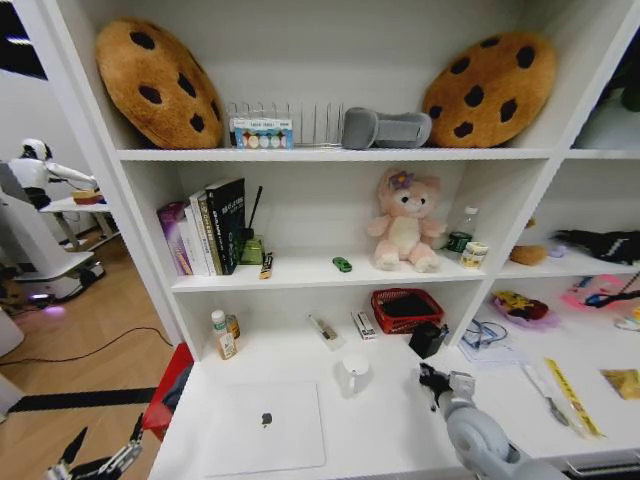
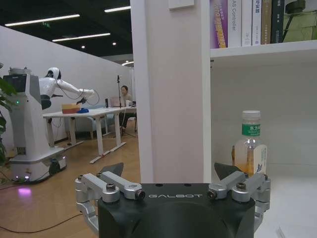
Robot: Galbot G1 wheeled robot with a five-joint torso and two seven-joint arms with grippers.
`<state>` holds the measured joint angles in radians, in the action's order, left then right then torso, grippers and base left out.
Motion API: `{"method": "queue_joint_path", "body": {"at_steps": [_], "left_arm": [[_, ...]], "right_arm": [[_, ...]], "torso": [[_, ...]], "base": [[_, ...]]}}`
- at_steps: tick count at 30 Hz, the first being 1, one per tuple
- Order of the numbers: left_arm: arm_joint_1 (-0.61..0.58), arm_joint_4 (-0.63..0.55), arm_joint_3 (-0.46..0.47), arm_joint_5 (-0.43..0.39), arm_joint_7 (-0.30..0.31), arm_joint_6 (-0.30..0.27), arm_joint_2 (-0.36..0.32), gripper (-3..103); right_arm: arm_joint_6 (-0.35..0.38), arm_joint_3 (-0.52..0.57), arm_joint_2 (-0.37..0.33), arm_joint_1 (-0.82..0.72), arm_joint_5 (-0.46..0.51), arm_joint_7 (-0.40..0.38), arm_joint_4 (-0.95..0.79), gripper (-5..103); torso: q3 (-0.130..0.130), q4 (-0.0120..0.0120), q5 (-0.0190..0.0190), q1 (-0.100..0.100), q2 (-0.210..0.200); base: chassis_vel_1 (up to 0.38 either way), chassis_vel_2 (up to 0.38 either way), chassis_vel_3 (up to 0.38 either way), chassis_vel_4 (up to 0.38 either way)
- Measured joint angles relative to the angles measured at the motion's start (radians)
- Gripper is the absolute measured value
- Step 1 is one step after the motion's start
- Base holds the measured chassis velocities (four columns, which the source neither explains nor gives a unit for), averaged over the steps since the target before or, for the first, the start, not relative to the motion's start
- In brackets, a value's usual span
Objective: Organize the objects on the table.
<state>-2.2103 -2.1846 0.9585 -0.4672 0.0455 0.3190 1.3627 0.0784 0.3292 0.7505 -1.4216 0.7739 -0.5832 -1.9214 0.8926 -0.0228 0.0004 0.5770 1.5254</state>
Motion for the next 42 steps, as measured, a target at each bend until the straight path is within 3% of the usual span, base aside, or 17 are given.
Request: {"method": "queue_joint_path", "body": {"at_steps": [1, 3, 6, 10, 14, 28, 39, 42], "left_arm": [[0.000, 0.000, 0.000, 0.000, 0.000, 0.000, 0.000, 100], [0.000, 0.000, 0.000, 0.000, 0.000, 0.000, 0.000, 100], [0.000, 0.000, 0.000, 0.000, 0.000, 0.000, 0.000, 100], [0.000, 0.000, 0.000, 0.000, 0.000, 0.000, 0.000, 100], [0.000, 0.000, 0.000, 0.000, 0.000, 0.000, 0.000, 100], [0.000, 0.000, 0.000, 0.000, 0.000, 0.000, 0.000, 100], [0.000, 0.000, 0.000, 0.000, 0.000, 0.000, 0.000, 100], [0.000, 0.000, 0.000, 0.000, 0.000, 0.000, 0.000, 100]], "right_arm": [[-0.061, 0.007, 0.012, 0.010, -0.101, 0.011, 0.010, 12], [-0.097, 0.009, 0.020, 0.020, -0.152, 0.016, 0.020, 12], [-0.230, 0.008, 0.042, 0.077, -0.307, 0.052, 0.067, 12], [-0.279, -0.034, 0.041, 0.198, -0.345, 0.077, 0.124, 12], [-0.328, -0.070, 0.047, 0.324, -0.454, 0.085, 0.264, 12], [-0.405, -0.130, 0.099, 0.421, -0.436, 0.126, 0.513, 12], [-0.422, -0.170, 0.117, 0.445, -0.450, 0.133, 0.552, 9], [-0.424, -0.167, 0.110, 0.428, -0.451, 0.130, 0.540, 23]], "torso": [[0.000, 0.0000, -0.0006, 0.000, 0.000], [0.000, -0.0001, -0.0006, 0.000, 0.000], [0.000, 0.0000, -0.0001, 0.000, 0.000], [0.000, 0.0001, -0.0004, 0.000, 0.000], [0.000, 0.0004, -0.0003, 0.000, 0.000], [0.000, 0.0001, -0.0002, 0.000, 0.000], [0.000, 0.0002, -0.0004, 0.000, 0.000], [0.000, 0.0001, -0.0004, 0.000, 0.000]], "base": [[0.000, 0.000, 0.000, 0.000], [0.000, 0.000, 0.000, 0.000], [0.000, 0.000, 0.000, 0.000], [0.000, 0.000, 0.000, 0.000], [0.000, 0.000, 0.000, 0.000], [0.000, 0.000, 0.000, 0.000], [0.000, 0.000, 0.000, 0.000], [0.000, 0.000, 0.000, 0.000]]}}
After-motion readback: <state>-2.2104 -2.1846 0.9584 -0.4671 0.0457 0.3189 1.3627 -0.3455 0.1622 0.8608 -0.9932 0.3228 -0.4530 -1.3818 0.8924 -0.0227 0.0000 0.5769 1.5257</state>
